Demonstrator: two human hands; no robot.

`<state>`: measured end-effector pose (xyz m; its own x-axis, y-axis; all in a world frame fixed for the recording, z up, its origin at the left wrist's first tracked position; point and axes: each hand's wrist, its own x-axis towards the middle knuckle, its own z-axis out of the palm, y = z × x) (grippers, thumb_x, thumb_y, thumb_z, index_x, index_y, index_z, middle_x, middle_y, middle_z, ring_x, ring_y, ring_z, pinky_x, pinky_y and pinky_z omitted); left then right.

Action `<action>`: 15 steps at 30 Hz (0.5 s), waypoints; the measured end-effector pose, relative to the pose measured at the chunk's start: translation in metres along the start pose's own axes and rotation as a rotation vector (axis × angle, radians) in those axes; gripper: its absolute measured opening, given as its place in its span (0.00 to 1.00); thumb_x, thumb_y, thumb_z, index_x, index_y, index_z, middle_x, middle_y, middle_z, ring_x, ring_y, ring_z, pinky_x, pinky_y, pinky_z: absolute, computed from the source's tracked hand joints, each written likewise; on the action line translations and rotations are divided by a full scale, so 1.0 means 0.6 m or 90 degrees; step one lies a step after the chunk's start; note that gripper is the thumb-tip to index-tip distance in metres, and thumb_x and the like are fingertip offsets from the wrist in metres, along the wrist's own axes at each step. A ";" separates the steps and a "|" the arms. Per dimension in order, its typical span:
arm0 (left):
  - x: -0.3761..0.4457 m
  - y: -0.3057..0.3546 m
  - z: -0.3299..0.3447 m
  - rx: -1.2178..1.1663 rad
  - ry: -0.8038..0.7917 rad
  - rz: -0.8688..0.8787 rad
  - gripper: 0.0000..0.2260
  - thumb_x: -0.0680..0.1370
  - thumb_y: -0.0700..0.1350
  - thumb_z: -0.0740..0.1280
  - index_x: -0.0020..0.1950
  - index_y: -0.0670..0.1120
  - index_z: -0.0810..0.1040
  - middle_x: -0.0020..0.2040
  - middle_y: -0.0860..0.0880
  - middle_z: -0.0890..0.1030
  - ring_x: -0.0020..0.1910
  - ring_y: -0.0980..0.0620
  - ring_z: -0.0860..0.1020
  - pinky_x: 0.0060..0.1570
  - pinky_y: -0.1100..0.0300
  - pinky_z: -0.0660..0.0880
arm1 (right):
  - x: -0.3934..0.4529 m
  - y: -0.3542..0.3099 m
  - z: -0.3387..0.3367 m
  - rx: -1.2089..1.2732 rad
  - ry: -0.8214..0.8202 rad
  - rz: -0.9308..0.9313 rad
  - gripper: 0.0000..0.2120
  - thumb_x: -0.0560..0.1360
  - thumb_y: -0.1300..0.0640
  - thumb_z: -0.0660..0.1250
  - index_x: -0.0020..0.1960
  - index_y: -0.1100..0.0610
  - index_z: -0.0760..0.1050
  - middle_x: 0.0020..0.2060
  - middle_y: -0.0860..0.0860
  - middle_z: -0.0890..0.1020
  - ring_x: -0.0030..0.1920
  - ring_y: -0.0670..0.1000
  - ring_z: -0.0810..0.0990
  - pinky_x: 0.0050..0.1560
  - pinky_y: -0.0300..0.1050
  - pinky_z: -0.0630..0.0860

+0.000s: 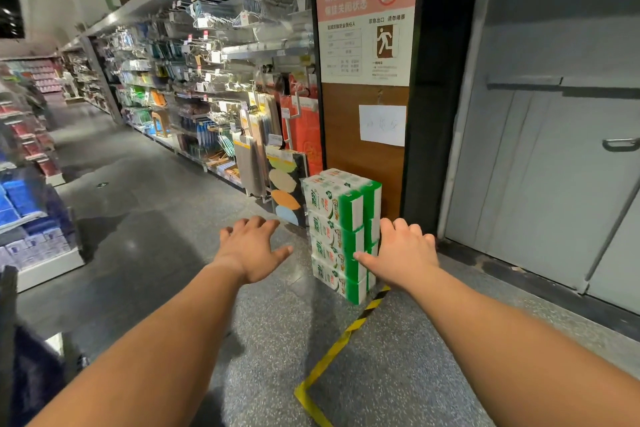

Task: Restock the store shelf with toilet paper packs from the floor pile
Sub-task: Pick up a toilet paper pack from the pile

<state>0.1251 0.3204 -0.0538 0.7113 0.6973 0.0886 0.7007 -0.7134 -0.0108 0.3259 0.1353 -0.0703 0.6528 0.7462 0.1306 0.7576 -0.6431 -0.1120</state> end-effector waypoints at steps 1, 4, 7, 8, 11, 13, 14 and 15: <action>0.028 -0.009 0.005 0.001 -0.003 0.006 0.33 0.79 0.69 0.55 0.80 0.55 0.61 0.77 0.47 0.67 0.75 0.42 0.63 0.73 0.40 0.58 | 0.026 -0.008 0.009 -0.002 -0.006 0.000 0.40 0.72 0.24 0.57 0.72 0.51 0.65 0.65 0.54 0.74 0.65 0.59 0.73 0.63 0.60 0.70; 0.116 -0.036 0.027 0.006 -0.021 0.017 0.33 0.79 0.70 0.55 0.80 0.55 0.60 0.78 0.47 0.65 0.76 0.41 0.61 0.74 0.39 0.57 | 0.109 -0.026 0.036 0.002 -0.014 0.010 0.41 0.72 0.23 0.57 0.73 0.51 0.65 0.65 0.54 0.74 0.65 0.59 0.72 0.64 0.60 0.70; 0.219 -0.058 0.055 0.007 -0.030 0.018 0.34 0.79 0.70 0.55 0.80 0.54 0.60 0.78 0.47 0.64 0.77 0.41 0.60 0.74 0.39 0.56 | 0.202 -0.037 0.070 0.007 -0.020 0.014 0.42 0.72 0.24 0.58 0.74 0.51 0.63 0.66 0.54 0.73 0.66 0.59 0.72 0.65 0.60 0.69; 0.255 -0.063 0.066 0.010 -0.033 0.019 0.34 0.79 0.70 0.55 0.80 0.54 0.60 0.79 0.46 0.64 0.77 0.40 0.60 0.74 0.38 0.56 | 0.236 -0.038 0.081 0.004 -0.022 0.013 0.42 0.72 0.24 0.58 0.75 0.52 0.63 0.66 0.54 0.73 0.66 0.59 0.71 0.65 0.60 0.69; 0.370 -0.073 0.101 0.022 -0.041 0.026 0.33 0.79 0.70 0.56 0.80 0.54 0.60 0.79 0.46 0.64 0.77 0.40 0.60 0.74 0.38 0.56 | 0.348 -0.038 0.118 0.014 -0.027 0.023 0.45 0.73 0.24 0.58 0.78 0.53 0.60 0.68 0.55 0.72 0.68 0.60 0.71 0.66 0.61 0.69; 0.449 -0.079 0.118 0.021 -0.053 0.021 0.34 0.79 0.70 0.55 0.80 0.54 0.60 0.79 0.46 0.63 0.77 0.40 0.60 0.74 0.38 0.57 | 0.425 -0.037 0.138 0.023 -0.043 0.030 0.45 0.73 0.24 0.59 0.78 0.53 0.60 0.69 0.55 0.72 0.69 0.60 0.70 0.66 0.61 0.69; 0.488 -0.082 0.124 0.021 -0.062 0.020 0.34 0.79 0.69 0.55 0.81 0.54 0.59 0.79 0.46 0.63 0.77 0.40 0.60 0.74 0.38 0.57 | 0.462 -0.037 0.146 0.024 -0.055 0.032 0.45 0.73 0.24 0.59 0.78 0.53 0.61 0.69 0.56 0.72 0.69 0.60 0.70 0.67 0.61 0.69; 0.526 -0.085 0.129 0.025 -0.068 0.019 0.34 0.79 0.69 0.55 0.81 0.54 0.59 0.79 0.47 0.63 0.77 0.40 0.59 0.74 0.38 0.57 | 0.498 -0.036 0.154 0.025 -0.066 0.032 0.44 0.73 0.24 0.59 0.77 0.53 0.61 0.69 0.56 0.72 0.69 0.61 0.70 0.67 0.61 0.69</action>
<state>0.3180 0.5821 -0.1027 0.7326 0.6804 -0.0189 0.6789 -0.7325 -0.0506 0.5047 0.3884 -0.1197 0.6852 0.7280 0.0222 0.7218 -0.6747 -0.1545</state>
